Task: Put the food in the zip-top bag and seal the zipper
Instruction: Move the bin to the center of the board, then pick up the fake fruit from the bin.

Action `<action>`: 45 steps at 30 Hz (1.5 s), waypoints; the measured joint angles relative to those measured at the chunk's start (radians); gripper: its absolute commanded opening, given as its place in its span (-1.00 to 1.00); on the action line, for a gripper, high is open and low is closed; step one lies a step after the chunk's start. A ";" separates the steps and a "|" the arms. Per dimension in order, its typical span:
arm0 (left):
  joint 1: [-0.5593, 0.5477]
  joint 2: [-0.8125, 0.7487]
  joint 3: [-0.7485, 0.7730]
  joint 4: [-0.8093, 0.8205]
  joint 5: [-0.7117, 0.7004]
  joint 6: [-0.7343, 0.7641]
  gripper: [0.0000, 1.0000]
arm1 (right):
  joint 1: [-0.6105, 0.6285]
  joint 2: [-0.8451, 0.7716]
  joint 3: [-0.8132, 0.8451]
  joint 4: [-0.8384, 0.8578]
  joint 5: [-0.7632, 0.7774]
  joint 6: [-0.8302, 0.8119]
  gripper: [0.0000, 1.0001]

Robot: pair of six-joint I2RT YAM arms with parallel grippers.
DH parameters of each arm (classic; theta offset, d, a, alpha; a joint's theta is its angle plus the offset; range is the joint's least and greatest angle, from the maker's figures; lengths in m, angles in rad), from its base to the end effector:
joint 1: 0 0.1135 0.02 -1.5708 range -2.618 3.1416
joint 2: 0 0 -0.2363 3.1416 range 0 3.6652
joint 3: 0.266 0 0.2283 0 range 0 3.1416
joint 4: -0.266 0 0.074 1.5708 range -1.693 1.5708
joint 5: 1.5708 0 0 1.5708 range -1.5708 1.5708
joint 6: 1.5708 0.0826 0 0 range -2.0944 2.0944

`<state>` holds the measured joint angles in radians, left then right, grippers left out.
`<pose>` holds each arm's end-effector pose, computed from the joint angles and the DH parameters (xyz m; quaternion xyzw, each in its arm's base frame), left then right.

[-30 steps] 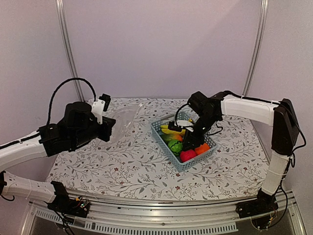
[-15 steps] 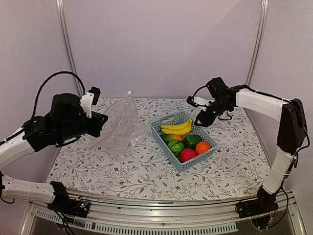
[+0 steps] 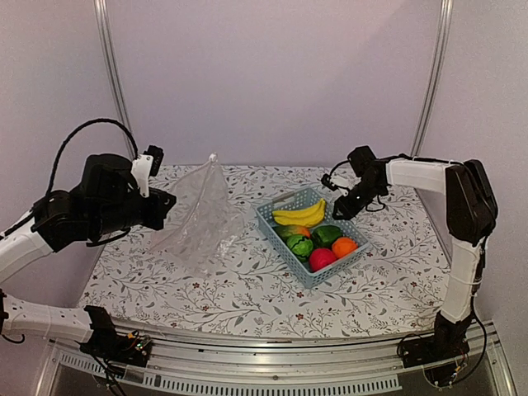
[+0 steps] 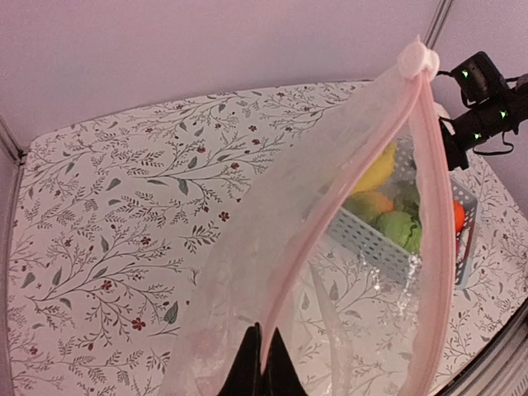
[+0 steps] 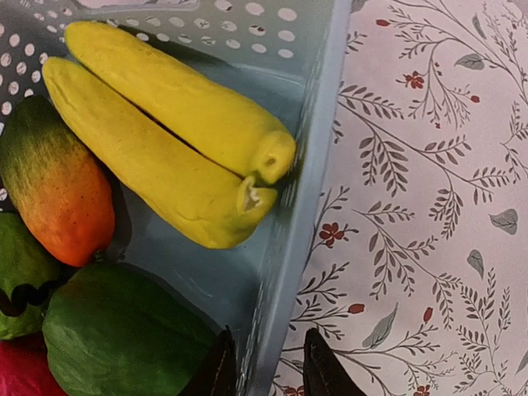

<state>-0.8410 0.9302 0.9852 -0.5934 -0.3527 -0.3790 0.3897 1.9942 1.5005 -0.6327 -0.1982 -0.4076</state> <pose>0.1716 -0.1490 0.2973 0.1117 0.8533 -0.1533 0.4857 0.3695 0.1693 0.1375 -0.3969 0.8861 0.0945 0.2201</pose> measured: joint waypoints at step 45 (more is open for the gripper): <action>-0.192 0.556 0.225 0.165 0.072 -0.069 -1.00 | -0.056 -0.496 -0.400 0.000 -0.218 -0.089 0.52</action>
<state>-1.0332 1.4864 1.2106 -0.4282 -0.2810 -0.4484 0.3340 1.4986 1.1004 -0.6323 -0.4164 -0.4969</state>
